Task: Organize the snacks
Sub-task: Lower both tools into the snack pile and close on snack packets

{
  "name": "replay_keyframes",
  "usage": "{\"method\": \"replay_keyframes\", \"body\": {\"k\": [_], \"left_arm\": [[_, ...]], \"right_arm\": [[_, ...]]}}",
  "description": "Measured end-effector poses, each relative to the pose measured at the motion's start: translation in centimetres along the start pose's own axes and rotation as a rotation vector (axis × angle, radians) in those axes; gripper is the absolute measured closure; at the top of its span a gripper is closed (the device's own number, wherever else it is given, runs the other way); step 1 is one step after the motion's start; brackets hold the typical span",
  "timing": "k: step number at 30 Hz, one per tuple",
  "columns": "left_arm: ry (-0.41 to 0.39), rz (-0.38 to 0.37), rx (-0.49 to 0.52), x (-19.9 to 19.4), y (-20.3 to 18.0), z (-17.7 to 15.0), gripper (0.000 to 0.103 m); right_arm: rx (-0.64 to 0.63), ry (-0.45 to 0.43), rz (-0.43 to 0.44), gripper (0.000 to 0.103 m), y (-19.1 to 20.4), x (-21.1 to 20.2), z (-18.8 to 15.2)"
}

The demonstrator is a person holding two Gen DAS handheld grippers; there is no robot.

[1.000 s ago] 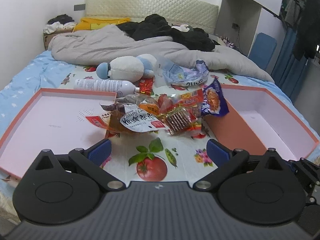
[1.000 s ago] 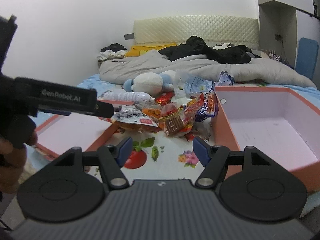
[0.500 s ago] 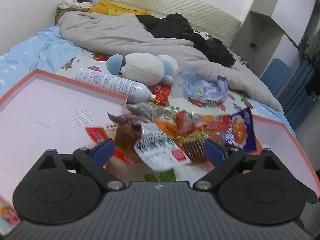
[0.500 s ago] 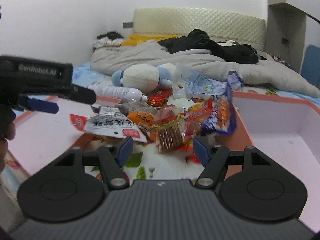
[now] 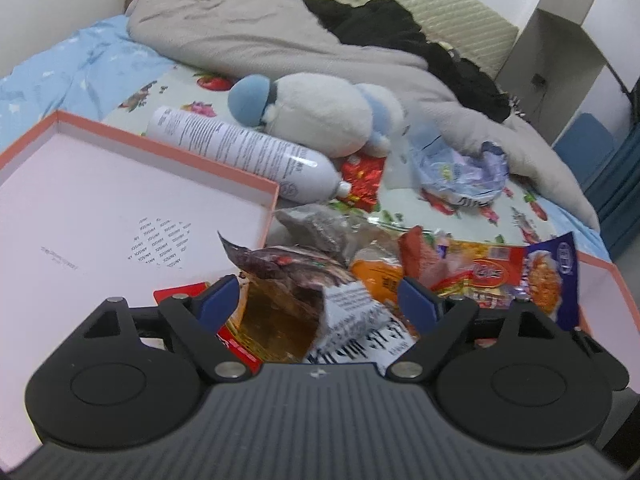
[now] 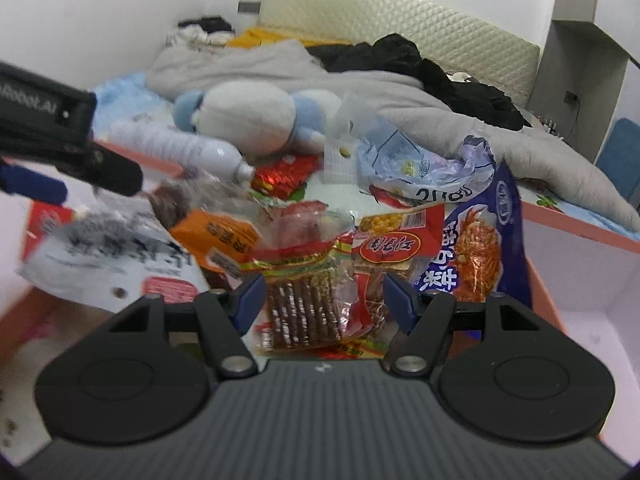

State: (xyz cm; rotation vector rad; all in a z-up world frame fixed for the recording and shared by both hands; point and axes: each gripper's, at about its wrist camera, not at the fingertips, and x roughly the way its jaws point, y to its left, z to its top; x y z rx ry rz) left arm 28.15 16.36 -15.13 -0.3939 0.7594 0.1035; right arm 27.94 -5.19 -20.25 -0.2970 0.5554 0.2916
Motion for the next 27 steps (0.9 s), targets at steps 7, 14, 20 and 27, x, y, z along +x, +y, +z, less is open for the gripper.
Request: {"method": "replay_keyframes", "body": {"k": [7, 14, 20, 27], "left_arm": [[0.039, -0.028, -0.022, 2.9, 1.2, -0.5, 0.022], [0.043, -0.052, -0.025, 3.4, 1.1, -1.4, 0.043], [0.033, -0.081, -0.031, 3.0, 0.7, -2.0, 0.059], [-0.009, -0.086, 0.006, 0.5, -0.4, -2.2, 0.062]], "right_arm": [[-0.053, 0.059, -0.013, 0.027, 0.8, 2.5, -1.0], [-0.136, 0.091, 0.028, 0.032, 2.0, 3.0, -1.5], [-0.146, 0.092, 0.052, 0.052, 2.2, 2.4, -1.3], [-0.070, 0.066, 0.053, 0.062, 0.8, 0.1, -0.8]]}}
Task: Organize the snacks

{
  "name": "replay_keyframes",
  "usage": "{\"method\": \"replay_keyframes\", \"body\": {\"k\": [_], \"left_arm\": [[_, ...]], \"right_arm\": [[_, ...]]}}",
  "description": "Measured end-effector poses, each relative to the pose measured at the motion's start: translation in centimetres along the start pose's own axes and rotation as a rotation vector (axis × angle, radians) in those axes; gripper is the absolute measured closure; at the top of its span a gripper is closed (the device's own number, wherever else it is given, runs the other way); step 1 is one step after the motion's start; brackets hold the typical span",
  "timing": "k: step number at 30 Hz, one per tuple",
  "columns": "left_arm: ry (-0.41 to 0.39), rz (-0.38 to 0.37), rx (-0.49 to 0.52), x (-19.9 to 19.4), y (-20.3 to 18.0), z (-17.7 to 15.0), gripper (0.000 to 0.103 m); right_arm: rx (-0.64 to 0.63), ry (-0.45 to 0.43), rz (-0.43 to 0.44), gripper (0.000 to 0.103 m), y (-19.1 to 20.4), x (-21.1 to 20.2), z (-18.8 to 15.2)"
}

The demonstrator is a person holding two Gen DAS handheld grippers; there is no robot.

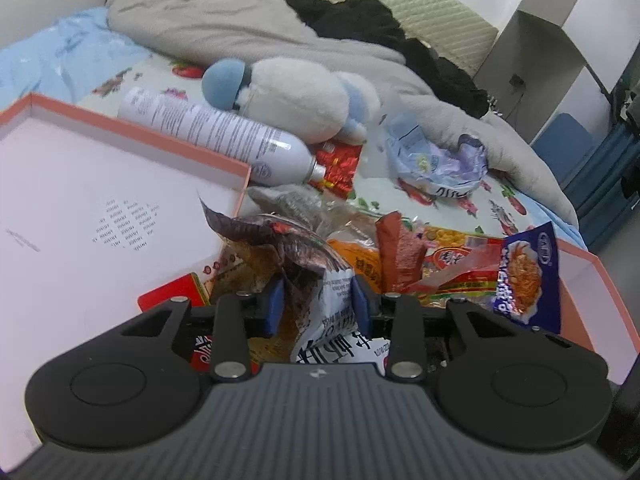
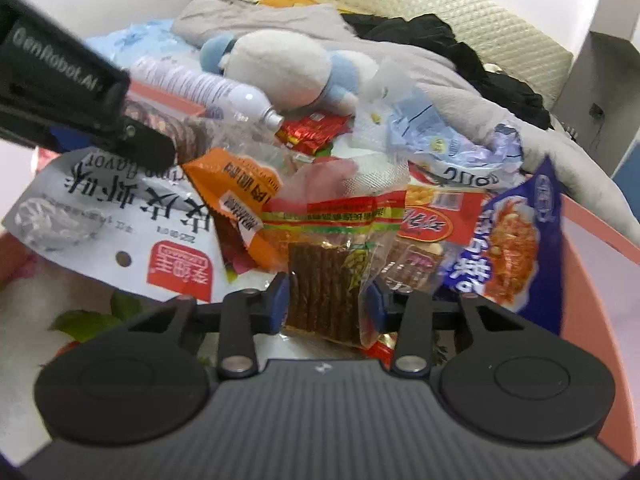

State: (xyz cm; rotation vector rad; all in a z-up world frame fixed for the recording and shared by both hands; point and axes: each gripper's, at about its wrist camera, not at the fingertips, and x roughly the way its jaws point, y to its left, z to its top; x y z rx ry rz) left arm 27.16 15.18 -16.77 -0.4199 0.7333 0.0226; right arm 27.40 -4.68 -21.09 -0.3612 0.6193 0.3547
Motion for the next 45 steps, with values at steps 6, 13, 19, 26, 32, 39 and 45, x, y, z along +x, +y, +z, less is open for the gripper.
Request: {"method": "replay_keyframes", "body": {"k": [6, 13, 19, 26, 32, 39, 45], "left_arm": [[-0.023, -0.025, -0.008, -2.7, -0.9, -0.6, 0.063], [-0.019, -0.046, 0.000, -5.9, -2.8, -2.3, 0.063], [-0.018, -0.041, 0.041, -8.2, -4.5, -4.2, 0.064], [-0.012, -0.051, 0.049, -11.5, -6.2, -6.5, 0.064], [-0.023, -0.078, 0.056, -14.7, -8.2, -8.4, 0.065], [-0.034, -0.106, 0.095, -18.2, -11.3, -10.1, 0.066], [-0.044, -0.165, 0.120, -20.3, -13.8, -10.8, 0.067]], "right_arm": [[0.102, -0.023, 0.000, 0.086, -2.2, -2.8, 0.1], [0.226, -0.040, 0.039, 0.087, -4.4, -6.3, -0.4], [0.270, -0.060, 0.075, 0.087, -5.3, -10.2, -1.3], [0.268, -0.061, 0.109, 0.086, -5.8, -14.3, -2.4], [0.315, -0.095, 0.142, 0.087, -7.0, -18.2, -3.2], [0.343, -0.131, 0.121, 0.086, -8.7, -22.0, -4.2], [0.364, -0.141, 0.076, 0.087, -10.2, -24.9, -5.7]]}}
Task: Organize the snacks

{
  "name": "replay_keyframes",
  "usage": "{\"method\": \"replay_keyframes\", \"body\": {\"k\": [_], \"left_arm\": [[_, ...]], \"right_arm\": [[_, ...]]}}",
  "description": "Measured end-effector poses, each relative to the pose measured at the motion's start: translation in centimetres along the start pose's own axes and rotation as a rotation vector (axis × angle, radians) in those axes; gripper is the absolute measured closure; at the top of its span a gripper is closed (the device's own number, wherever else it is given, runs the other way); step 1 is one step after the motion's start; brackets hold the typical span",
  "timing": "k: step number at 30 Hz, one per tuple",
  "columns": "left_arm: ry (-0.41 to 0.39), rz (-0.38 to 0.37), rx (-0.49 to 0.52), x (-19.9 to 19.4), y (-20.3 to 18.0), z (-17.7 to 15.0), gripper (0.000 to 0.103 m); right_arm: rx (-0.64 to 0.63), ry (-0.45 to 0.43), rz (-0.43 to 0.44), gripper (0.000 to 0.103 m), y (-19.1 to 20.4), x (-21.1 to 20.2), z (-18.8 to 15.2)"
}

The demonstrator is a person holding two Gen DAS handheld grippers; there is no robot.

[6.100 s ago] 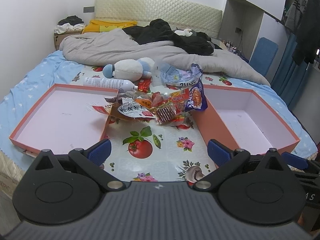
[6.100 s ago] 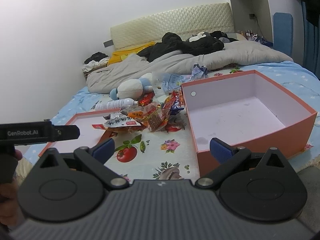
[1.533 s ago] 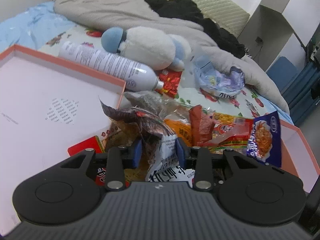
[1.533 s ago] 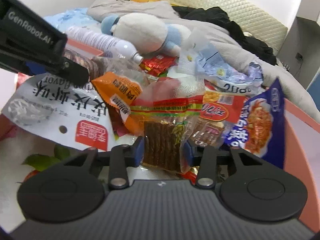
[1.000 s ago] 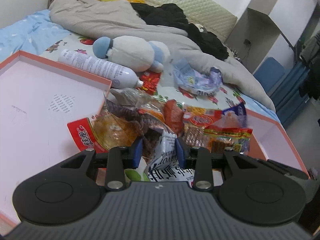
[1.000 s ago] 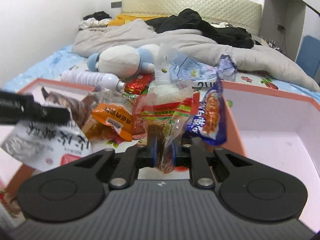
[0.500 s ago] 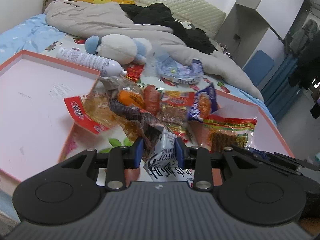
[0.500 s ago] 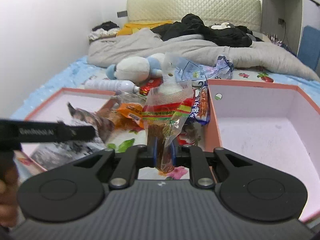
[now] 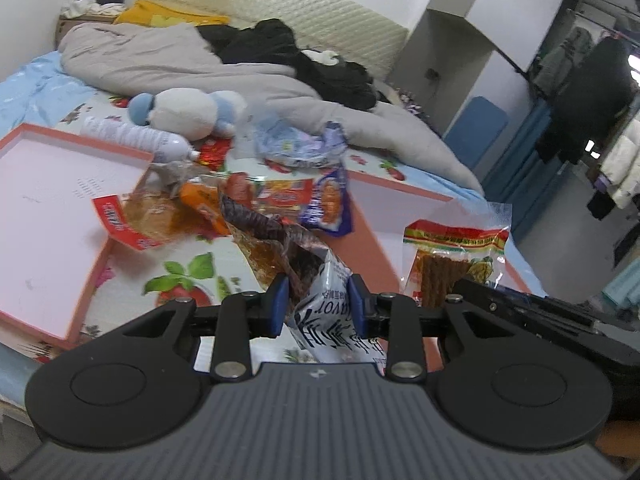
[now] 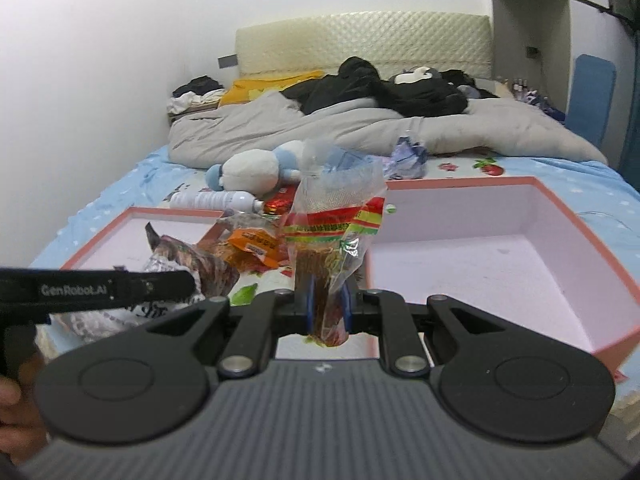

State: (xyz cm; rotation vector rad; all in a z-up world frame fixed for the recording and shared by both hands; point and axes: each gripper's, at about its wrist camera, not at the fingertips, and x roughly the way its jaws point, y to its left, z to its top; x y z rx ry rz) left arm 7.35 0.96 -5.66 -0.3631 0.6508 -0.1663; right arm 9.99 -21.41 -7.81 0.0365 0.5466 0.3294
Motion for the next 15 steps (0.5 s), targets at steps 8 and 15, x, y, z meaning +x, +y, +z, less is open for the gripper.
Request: {"method": "replay_keyframes", "body": {"k": [8, 15], "left_arm": [[0.032, -0.092, 0.041, 0.2, -4.0, -1.1, 0.067], [0.049, -0.178, 0.076, 2.1, -7.4, -0.8, 0.068]], "right_arm": [[0.073, -0.003, -0.084, 0.087, -3.7, -3.7, -1.8], [0.119, 0.007, -0.123, 0.086, -6.2, -4.0, -2.2]]}}
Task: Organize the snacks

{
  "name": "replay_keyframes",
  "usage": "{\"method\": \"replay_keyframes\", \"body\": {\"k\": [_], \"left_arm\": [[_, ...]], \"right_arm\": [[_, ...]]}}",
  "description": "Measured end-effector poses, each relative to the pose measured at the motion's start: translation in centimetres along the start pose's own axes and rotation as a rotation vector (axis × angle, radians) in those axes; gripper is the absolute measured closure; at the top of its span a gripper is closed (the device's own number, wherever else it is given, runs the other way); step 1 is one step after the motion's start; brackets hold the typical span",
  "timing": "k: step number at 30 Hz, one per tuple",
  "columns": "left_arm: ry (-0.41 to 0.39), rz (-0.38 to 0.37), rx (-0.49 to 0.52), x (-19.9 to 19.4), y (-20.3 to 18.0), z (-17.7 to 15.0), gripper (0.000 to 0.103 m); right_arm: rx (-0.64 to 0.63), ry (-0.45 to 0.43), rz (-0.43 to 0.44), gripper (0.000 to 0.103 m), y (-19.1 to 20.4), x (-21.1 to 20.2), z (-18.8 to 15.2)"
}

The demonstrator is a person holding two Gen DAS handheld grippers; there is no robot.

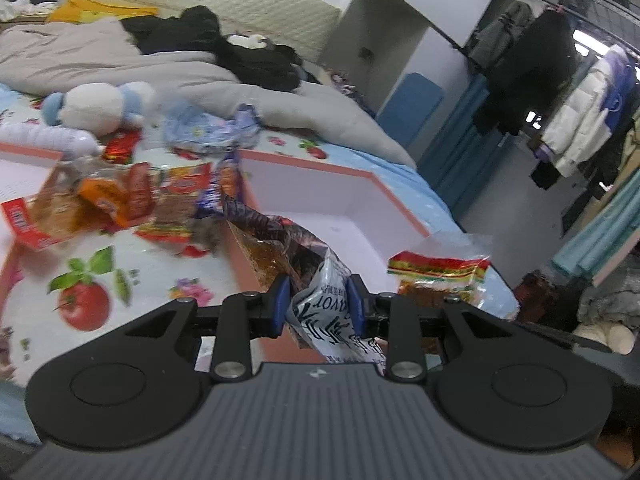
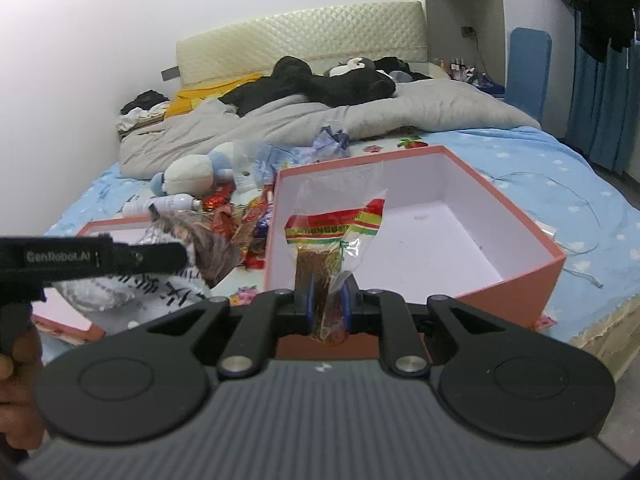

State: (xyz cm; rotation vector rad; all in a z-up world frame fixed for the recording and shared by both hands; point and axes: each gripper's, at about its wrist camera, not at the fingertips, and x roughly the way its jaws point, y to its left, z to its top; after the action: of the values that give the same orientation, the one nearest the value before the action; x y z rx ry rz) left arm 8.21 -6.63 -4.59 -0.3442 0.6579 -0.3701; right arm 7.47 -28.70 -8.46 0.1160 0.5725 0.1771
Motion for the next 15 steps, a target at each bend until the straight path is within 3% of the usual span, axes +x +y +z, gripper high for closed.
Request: {"method": "replay_keyframes", "body": {"k": [7, 15], "left_arm": [[0.018, -0.056, 0.068, 4.2, -2.6, 2.8, 0.069], [0.080, -0.046, 0.108, 12.1, -3.9, 5.4, 0.069]], "right_arm": [[0.022, -0.053, -0.061, 0.086, -2.8, 1.8, 1.4], [0.053, -0.039, -0.098, 0.086, -6.7, 5.9, 3.2]]}}
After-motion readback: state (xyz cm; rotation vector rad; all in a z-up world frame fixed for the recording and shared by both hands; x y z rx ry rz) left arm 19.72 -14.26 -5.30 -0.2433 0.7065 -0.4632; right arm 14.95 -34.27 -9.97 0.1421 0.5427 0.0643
